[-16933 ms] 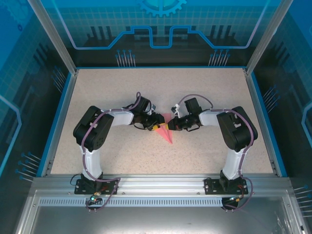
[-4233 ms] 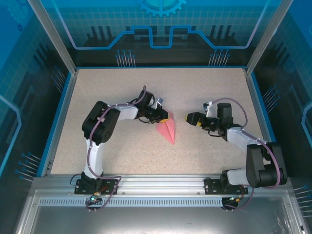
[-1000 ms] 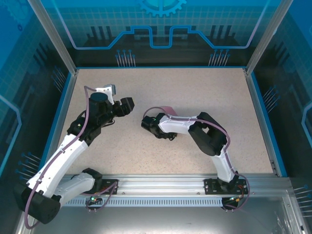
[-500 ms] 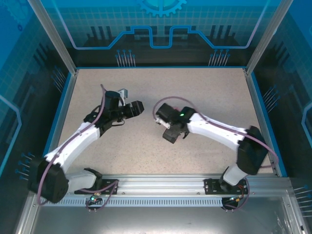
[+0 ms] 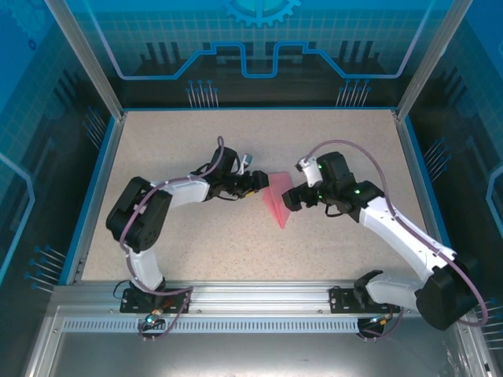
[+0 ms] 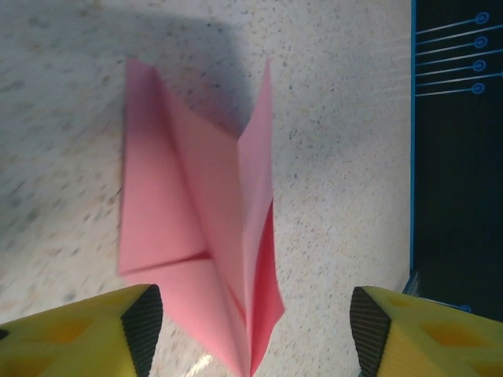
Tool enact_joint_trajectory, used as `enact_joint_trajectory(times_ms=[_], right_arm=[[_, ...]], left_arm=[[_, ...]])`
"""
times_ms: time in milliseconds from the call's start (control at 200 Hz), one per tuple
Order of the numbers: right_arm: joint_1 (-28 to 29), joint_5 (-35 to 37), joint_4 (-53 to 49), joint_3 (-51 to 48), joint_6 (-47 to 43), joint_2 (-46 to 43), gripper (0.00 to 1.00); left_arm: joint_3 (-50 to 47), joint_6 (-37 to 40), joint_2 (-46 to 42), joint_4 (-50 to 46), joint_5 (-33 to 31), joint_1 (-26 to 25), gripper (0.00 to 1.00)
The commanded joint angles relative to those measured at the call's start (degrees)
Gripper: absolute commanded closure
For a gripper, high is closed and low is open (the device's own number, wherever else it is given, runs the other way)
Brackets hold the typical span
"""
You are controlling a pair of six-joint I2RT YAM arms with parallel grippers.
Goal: Fold a paper plane with a square sheet of paper (fold left side to right side)
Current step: Pick up the paper from the center of the table.
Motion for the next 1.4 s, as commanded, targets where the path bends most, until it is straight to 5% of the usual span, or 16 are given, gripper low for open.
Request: enact_joint_trajectory(times_ms=[0, 275, 545, 715, 1000, 1391], right_arm=[[-4.50, -7.48, 10.78, -5.31, 6.61, -3.52, 0.01], [-16.53, -23.50, 24.07, -16.57, 19.45, -2.99, 0.01], [-19.98, -30.91, 29.86, -17.04, 21.25, 5.78, 0.01], [-20.27, -35.27, 32.12, -13.36, 19.49, 13.19, 0.01], [-19.92, -42.23, 40.71, -6.77, 20.58, 29.00, 0.16], [-19.81, -47.66, 46.16, -1.71, 22.42, 42.23, 0.22]], left_arm=[[4.47, -1.57, 5.04, 3.55, 4.51, -0.28, 0.35], [10.72, -0.90, 12.84, 3.01, 6.23, -0.81, 0.45], [9.14, 4.13, 11.43, 3.64, 7.35, 0.00, 0.79], [2.63, 4.54, 7.01, 9.98, 9.18, 1.71, 0.91], [-2.98, 3.24, 4.73, 19.66, 14.31, 2.80, 0.98], [-4.50, 3.00, 4.81, 21.81, 15.46, 3.13, 1.00]])
